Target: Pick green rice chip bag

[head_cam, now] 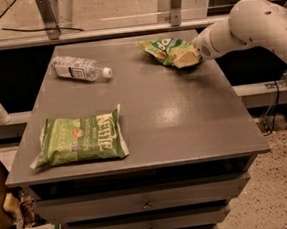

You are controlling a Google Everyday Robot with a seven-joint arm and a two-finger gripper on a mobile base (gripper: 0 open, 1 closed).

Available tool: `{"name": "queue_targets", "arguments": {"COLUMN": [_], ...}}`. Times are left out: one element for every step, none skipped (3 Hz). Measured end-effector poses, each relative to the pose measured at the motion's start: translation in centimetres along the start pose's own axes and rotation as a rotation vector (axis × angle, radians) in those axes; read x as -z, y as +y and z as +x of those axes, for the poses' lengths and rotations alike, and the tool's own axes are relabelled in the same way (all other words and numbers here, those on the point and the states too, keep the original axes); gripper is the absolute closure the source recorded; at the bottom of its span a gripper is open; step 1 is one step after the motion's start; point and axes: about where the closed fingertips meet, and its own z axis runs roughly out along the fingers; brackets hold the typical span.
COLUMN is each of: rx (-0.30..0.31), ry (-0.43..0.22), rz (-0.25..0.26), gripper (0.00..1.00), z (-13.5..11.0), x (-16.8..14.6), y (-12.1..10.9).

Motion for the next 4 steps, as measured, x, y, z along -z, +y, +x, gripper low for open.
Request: {"name": "queue_targets", "arguments": {"rx": [-0.004, -0.010, -0.029, -0.074], "ry": [-0.008, -0.016, -0.061, -0.115], "rz": [0.004, 0.007, 0.002, -0.011], "gripper": [0.88, 1.00, 1.00, 1.00], "z": [0.0, -0.1, -1.1, -2.5], "x": [0.4, 1.0, 2.5, 5.0], "y": [0.0, 0.0, -0.4, -1.0]}}
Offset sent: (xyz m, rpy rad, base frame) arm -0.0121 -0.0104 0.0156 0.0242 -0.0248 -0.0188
